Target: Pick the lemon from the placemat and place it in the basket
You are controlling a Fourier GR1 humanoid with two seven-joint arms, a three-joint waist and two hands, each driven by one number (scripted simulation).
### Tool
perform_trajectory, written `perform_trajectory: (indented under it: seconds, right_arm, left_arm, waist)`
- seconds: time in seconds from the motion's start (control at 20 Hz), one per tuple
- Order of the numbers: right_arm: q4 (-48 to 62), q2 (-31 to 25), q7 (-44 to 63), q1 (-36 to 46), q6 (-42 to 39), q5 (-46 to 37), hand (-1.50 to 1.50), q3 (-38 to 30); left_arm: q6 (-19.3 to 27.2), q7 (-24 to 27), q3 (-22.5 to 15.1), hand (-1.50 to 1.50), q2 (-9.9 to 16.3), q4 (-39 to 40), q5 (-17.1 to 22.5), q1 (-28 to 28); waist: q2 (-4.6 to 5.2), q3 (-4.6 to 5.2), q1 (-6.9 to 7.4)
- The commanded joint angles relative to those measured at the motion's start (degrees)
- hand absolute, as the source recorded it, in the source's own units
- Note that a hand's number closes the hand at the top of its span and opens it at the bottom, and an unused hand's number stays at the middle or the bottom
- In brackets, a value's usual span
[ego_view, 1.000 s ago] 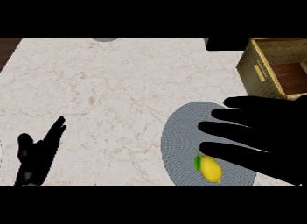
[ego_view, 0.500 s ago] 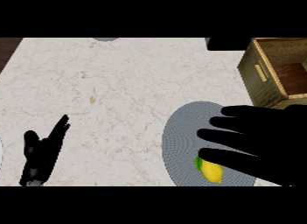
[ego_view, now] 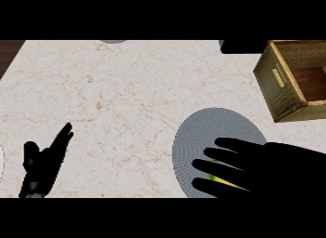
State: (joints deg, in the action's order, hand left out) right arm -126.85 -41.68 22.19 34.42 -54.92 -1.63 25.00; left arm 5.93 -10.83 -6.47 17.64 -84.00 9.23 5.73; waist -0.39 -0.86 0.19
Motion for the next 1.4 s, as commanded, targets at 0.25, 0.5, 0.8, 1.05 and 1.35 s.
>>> perform_trajectory:
  seconds: [0.25,0.5,0.8,1.05,1.35]
  right_arm:
    - [3.8,3.0,-7.7,-5.2,1.9,-18.8,-1.50,8.0]
    - [6.7,2.6,-14.8,-8.7,6.9,-26.5,-1.50,10.2]
    - [14.3,5.4,-20.7,-7.8,12.1,-34.2,-1.50,13.1]
    - [11.4,4.8,-22.9,-15.2,17.9,-40.4,-1.50,16.2]
    - [16.6,4.9,-28.0,-16.2,20.2,-43.0,-1.50,15.3]
  left_arm:
    - [-0.2,-0.8,-1.3,0.00,-2.8,6.6,-1.1,1.0]
    - [-2.2,-3.4,1.3,0.00,-0.8,4.2,1.3,1.4]
    - [-0.7,-3.8,0.5,0.00,-2.6,4.5,-0.8,0.5]
    - [0.1,-6.1,-0.6,0.00,-3.1,2.0,-2.3,0.8]
    - [-2.8,-3.5,2.3,0.00,-1.2,3.1,-1.1,2.8]
  waist:
    - [0.80,0.79,0.34]
    - [0.63,0.78,0.35]
    - [0.62,0.83,0.53]
    - [0.39,0.80,-0.21]
    - [0.38,0.85,-0.21]
